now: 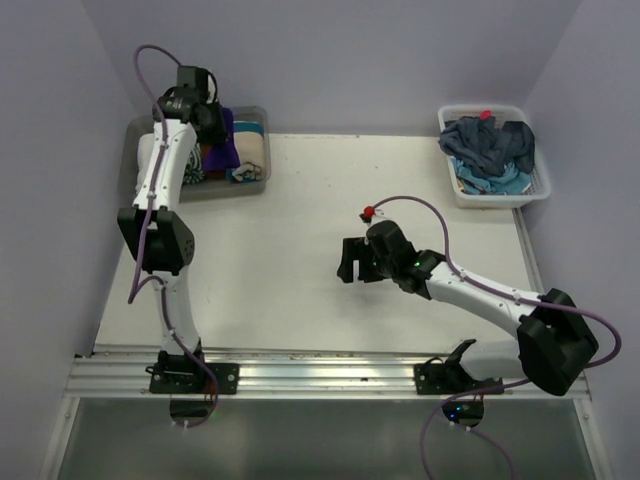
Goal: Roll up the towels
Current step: Place the rolled towel into the container
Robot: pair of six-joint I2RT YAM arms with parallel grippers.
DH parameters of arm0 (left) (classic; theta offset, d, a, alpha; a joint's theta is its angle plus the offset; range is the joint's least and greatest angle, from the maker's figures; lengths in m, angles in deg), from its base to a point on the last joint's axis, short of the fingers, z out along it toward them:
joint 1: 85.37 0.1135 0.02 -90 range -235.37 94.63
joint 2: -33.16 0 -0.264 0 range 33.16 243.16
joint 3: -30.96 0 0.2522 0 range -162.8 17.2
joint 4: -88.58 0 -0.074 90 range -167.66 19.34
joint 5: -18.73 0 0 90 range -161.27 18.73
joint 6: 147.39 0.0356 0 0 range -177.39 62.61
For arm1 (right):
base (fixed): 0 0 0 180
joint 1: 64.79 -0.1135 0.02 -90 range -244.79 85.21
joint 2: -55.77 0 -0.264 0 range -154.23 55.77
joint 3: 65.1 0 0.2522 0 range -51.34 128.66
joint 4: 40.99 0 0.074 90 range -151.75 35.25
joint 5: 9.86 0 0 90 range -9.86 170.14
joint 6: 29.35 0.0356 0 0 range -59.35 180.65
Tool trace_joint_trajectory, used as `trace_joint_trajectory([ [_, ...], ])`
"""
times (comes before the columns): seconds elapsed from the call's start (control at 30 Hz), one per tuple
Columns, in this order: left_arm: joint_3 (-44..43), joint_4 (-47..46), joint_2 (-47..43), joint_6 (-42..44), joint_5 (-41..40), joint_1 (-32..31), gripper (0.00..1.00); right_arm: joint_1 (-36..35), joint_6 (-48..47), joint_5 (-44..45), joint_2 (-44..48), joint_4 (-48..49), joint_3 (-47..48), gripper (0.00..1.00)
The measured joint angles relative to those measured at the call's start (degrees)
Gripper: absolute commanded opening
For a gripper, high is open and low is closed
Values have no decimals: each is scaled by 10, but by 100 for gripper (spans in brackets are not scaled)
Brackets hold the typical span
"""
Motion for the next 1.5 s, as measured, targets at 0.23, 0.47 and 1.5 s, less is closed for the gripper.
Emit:
trace_joint_trajectory([
  [0.23,0,-27,45,26,26,48,11,0,14,1,4,-11,-6,80],
  [0.47,-2,-59,108,38,56,78,11,0,27,3,8,-14,-18,80],
  [1.5,224,-151,20,51,92,98,9,-4,32,-10,-62,0,24,80],
])
